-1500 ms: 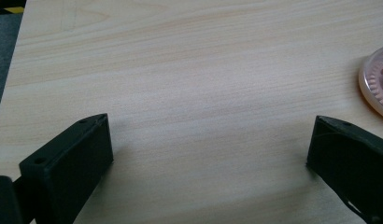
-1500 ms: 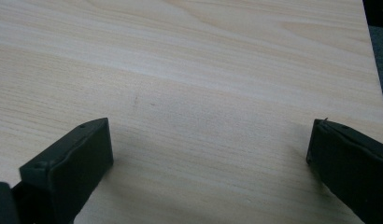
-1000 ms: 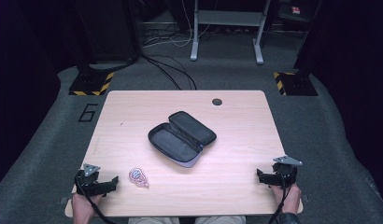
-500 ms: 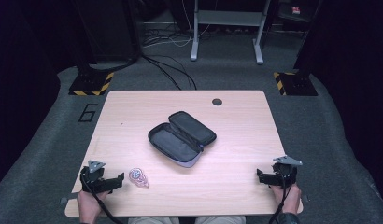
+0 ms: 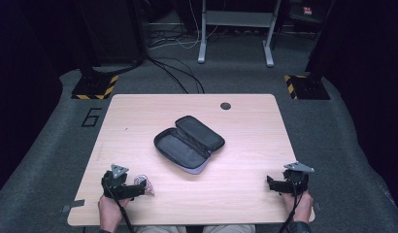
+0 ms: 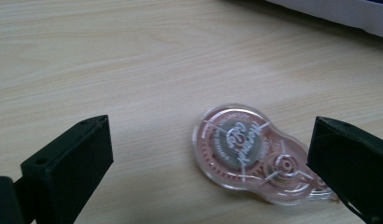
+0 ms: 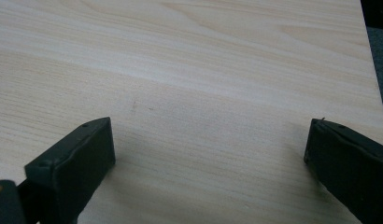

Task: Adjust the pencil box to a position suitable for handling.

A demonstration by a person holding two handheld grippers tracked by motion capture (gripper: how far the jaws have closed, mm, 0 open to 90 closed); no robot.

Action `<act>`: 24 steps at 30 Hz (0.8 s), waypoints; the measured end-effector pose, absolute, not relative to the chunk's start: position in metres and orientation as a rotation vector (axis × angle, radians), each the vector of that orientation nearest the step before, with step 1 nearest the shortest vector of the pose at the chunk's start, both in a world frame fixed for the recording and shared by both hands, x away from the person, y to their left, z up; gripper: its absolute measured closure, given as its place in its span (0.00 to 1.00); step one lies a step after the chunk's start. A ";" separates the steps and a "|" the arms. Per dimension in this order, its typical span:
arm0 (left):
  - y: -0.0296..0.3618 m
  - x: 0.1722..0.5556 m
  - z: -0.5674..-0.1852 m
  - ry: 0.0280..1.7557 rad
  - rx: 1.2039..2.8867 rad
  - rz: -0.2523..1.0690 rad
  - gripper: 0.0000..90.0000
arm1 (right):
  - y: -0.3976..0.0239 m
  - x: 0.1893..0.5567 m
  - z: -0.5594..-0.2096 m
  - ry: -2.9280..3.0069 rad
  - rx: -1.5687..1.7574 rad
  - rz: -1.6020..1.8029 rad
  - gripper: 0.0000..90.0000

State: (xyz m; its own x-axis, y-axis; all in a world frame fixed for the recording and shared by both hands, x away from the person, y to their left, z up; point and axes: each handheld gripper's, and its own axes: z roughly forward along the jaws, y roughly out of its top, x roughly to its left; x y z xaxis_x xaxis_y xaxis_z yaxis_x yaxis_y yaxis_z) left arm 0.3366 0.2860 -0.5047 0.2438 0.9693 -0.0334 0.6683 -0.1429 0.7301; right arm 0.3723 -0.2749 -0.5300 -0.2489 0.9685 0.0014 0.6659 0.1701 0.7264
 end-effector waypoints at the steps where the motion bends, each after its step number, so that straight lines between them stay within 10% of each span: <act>1: 0.281 0.336 -0.506 1.489 1.893 0.615 0.00 | -0.275 0.372 -0.530 1.985 1.544 0.853 0.02; 24: 0.256 0.328 -0.518 1.450 1.966 0.638 0.08 | -0.275 0.372 -0.530 1.985 1.544 0.854 0.03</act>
